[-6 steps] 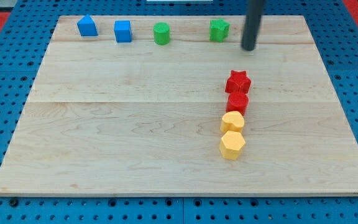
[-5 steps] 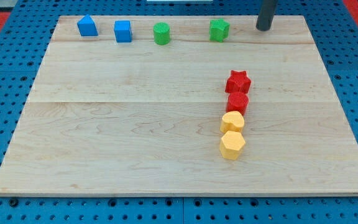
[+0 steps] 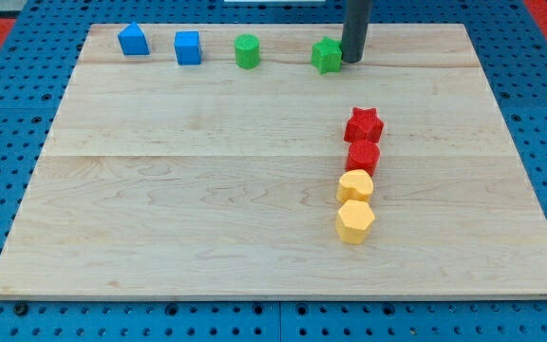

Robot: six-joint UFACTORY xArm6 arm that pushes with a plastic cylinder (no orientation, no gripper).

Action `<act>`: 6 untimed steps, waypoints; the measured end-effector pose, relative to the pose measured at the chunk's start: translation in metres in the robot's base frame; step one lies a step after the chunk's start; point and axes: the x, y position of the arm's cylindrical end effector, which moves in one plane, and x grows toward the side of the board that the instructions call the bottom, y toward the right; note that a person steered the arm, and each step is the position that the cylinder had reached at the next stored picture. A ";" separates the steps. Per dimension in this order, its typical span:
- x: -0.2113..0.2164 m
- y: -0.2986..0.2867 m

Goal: Slide the green star diagonally to the top left of the red star

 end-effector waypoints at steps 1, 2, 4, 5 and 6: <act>0.006 0.010; 0.008 0.047; 0.014 0.138; 0.014 0.139; 0.049 0.117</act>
